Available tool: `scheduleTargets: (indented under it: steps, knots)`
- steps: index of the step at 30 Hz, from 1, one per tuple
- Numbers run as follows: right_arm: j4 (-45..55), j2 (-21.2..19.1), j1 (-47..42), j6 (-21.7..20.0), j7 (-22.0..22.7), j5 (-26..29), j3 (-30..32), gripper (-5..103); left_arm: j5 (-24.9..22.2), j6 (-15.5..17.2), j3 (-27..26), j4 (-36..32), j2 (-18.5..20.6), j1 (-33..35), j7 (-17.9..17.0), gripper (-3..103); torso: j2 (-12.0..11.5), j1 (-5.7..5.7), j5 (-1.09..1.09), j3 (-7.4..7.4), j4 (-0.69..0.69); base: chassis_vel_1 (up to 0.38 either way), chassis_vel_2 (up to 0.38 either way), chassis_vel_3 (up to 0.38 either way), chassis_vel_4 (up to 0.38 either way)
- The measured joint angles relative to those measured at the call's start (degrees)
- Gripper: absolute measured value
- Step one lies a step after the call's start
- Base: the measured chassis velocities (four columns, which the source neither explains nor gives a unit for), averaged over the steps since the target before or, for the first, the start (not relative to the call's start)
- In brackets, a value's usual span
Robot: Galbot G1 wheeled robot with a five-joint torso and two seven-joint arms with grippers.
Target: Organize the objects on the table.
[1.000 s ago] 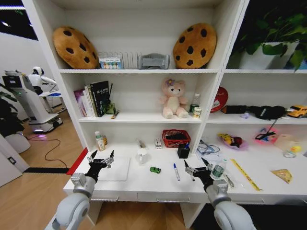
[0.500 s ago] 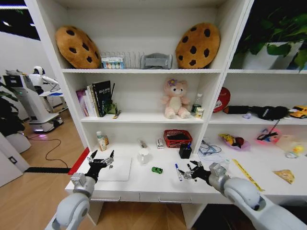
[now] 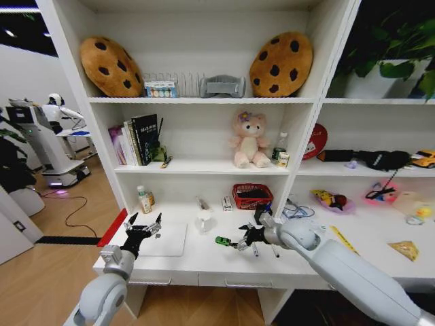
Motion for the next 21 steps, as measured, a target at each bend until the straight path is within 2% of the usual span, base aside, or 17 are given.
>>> scheduleTargets:
  steps: [4, 9, 21]
  knots:
    - [-1.05, 1.11, 0.95, -0.01, -0.02, -1.98, -1.78, 100, 0.00, 0.00, 0.00, 0.00, 0.00, 0.00, 0.00, 100, 0.00, 0.00, 0.00, 0.00, 0.00, 0.000, 0.000, 0.000, 0.000]
    - [-2.79, 2.52, -0.51, 0.01, -0.36, -7.11, -2.74, 100, 0.00, 0.00, 0.00, 0.00, 0.00, 0.00, 0.00, 100, 0.00, -0.01, 0.01, -0.01, -0.02, 0.000, 0.000, 0.000, 0.000]
    - [-7.10, 5.59, -0.43, 0.17, -3.10, -9.96, -3.38, 100, 0.00, 0.00, 0.00, 0.00, 0.00, 0.00, 0.01, 100, 0.00, 0.00, 0.00, -0.01, 0.00, 0.000, 0.000, 0.000, 0.000]
